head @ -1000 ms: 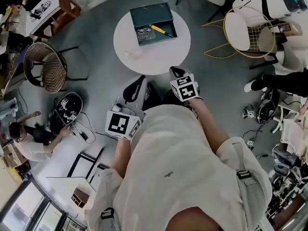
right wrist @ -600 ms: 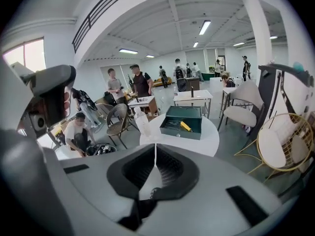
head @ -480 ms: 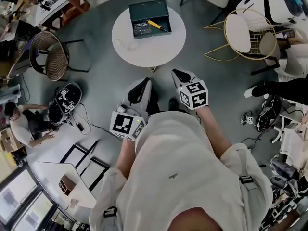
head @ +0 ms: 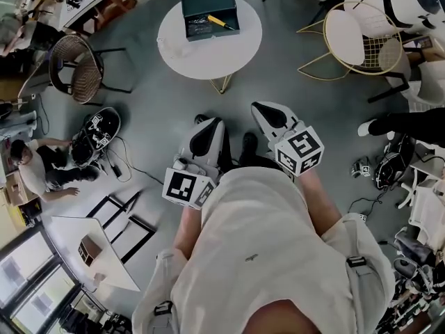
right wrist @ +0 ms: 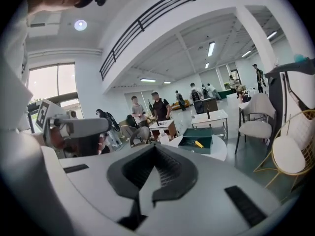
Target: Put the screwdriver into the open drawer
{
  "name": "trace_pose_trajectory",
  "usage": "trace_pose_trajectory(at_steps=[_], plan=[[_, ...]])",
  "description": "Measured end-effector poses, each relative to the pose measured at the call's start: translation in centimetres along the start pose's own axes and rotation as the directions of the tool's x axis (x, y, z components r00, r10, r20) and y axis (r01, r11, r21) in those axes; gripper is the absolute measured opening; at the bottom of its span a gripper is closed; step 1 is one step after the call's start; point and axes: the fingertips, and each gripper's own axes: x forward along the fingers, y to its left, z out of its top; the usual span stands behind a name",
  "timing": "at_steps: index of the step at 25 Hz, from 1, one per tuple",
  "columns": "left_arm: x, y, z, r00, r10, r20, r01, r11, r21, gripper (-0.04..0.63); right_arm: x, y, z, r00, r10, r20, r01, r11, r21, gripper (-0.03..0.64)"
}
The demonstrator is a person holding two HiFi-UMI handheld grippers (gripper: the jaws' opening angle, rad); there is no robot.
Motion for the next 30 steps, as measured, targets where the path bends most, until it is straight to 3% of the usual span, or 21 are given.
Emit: trace_pose_trajectory(at_steps=[8, 12, 30], plan=[[-1.9, -1.3, 0.5, 0.999, 0.025, 0.036, -0.026, 0.999, 0.018, 0.011, -4.6, 3.1, 4.8, 0.979, 0.077, 0.191, -0.073, 0.997, -0.024, 0.008], [-2.2, -1.6, 1.1, 0.999, 0.011, 0.043, -0.013, 0.999, 0.033, 0.011, -5.5, 4.3, 6.9, 0.967, 0.103, 0.232, -0.091, 0.994, -0.059, 0.006], [-3.6, -0.8, 1.0, 0.997, 0.056, 0.055, -0.058, 0.998, 0.031, 0.011, -5.2, 6.8, 7.5, 0.964, 0.166, 0.209, -0.149, 0.984, -0.096, 0.005]])
